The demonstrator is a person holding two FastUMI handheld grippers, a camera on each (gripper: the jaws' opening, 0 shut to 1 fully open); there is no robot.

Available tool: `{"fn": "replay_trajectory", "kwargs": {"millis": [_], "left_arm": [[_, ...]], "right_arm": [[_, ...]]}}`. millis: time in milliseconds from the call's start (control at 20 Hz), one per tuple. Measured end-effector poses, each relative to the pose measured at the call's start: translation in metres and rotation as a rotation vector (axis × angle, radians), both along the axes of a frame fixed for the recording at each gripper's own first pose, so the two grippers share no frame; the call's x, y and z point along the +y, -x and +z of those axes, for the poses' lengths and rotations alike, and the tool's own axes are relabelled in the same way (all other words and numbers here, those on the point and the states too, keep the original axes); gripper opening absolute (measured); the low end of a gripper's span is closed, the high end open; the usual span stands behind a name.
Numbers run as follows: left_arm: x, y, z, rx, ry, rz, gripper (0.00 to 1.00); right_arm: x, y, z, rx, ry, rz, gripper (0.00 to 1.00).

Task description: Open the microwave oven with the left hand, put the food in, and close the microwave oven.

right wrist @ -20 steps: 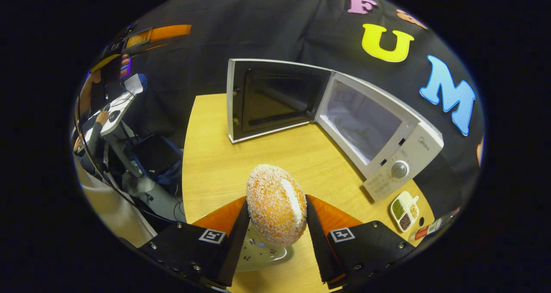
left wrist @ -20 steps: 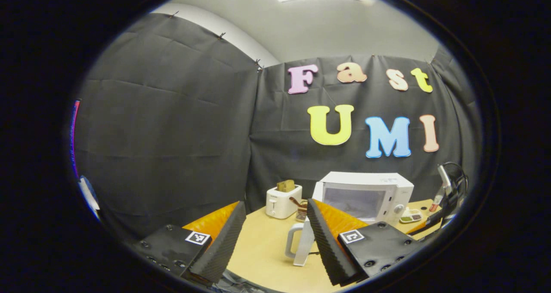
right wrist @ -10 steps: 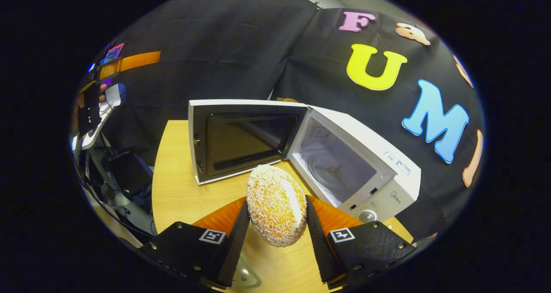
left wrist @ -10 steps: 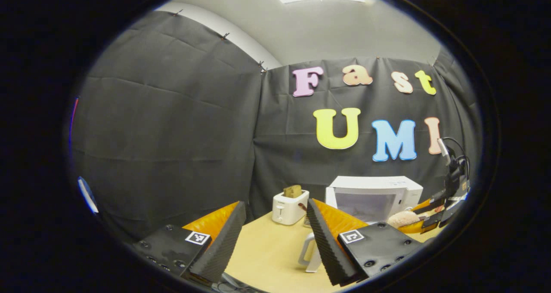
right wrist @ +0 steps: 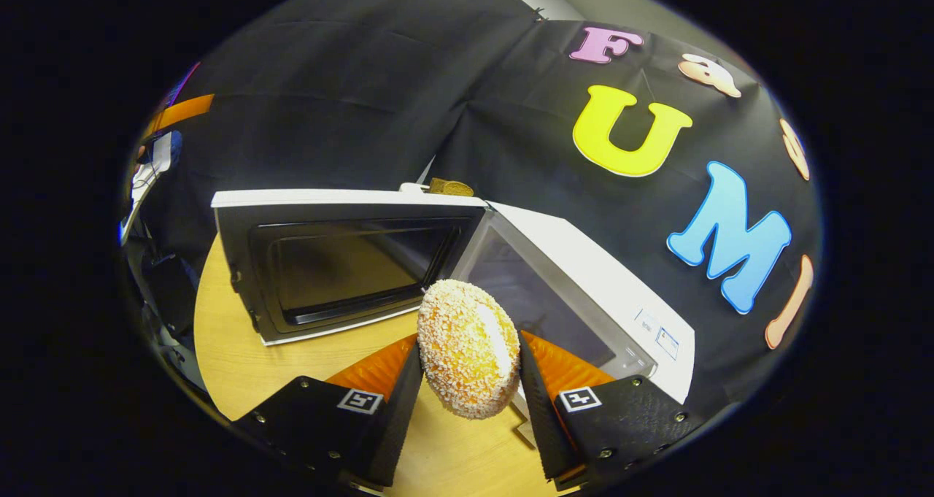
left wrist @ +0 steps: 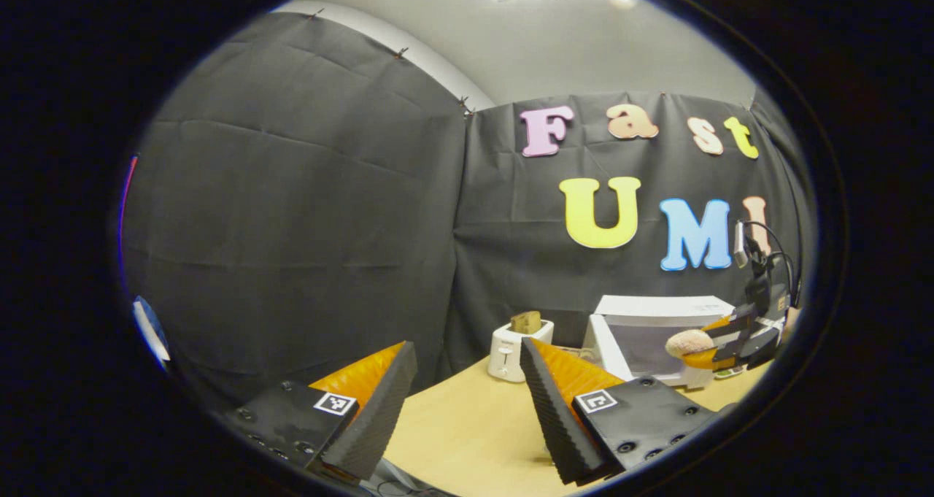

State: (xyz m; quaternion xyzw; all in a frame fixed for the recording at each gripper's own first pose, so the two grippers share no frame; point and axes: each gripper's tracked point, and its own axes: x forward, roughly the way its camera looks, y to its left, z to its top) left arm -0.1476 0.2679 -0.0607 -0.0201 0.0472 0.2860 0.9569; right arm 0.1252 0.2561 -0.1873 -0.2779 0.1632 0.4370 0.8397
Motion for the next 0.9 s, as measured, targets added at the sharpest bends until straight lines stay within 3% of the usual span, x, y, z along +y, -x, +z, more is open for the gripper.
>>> {"fn": "replay_trajectory", "kwargs": {"millis": [550, 900], "left_arm": [[0.045, -0.009, -0.029, 0.065, 0.025, 0.066, 0.94], [0.059, -0.010, -0.045, 0.111, 0.042, 0.102, 0.94]], "right_arm": [[0.031, -0.073, -0.061, -0.022, 0.055, -0.071, 0.73], [0.036, -0.123, -0.094, -0.151, 0.129, -0.116, 0.73]]}}
